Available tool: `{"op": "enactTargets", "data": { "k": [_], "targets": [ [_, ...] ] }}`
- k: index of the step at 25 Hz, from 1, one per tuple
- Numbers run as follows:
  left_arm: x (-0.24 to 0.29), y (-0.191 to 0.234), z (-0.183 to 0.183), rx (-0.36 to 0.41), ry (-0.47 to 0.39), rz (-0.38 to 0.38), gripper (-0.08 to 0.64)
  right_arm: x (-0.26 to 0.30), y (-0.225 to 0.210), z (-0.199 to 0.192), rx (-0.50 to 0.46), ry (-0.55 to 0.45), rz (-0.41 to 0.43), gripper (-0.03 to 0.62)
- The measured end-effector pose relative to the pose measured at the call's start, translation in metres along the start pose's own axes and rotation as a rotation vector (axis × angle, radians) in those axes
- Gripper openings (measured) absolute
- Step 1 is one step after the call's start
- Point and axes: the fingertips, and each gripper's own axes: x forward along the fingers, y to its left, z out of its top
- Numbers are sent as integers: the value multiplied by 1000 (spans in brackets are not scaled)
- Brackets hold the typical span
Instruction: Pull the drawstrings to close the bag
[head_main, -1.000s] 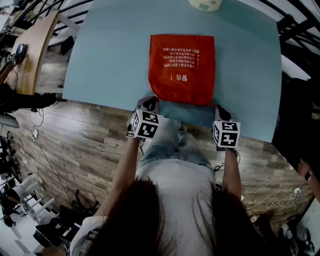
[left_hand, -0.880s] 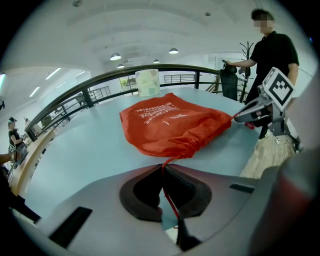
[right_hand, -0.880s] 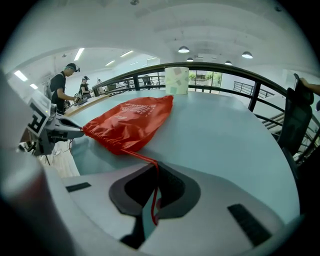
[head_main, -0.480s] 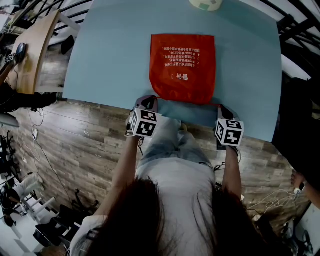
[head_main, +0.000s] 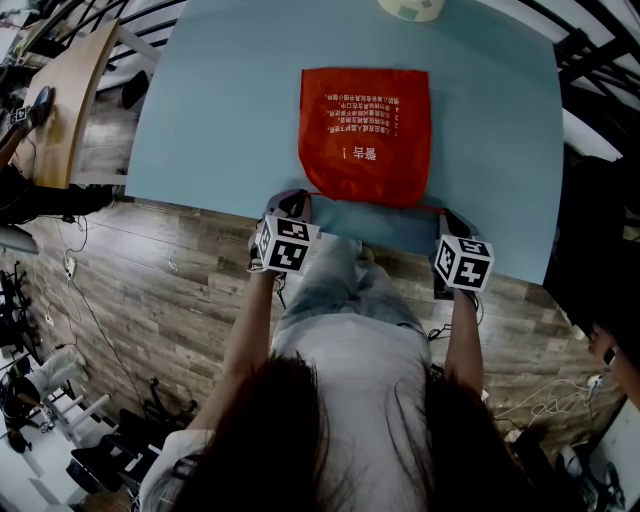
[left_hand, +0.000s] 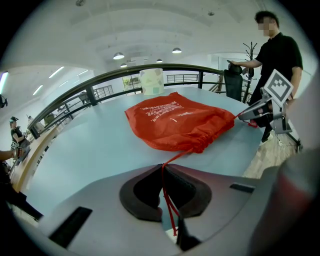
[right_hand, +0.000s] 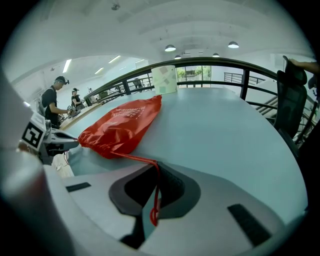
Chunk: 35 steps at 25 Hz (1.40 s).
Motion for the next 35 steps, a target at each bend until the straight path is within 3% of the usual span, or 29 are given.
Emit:
{"op": "enactTargets", "data": {
  "k": [35],
  "targets": [
    [-4,2,2,-50,-1,18,15,-13,-39,-3,67,-11,-37,21]
  ]
}}
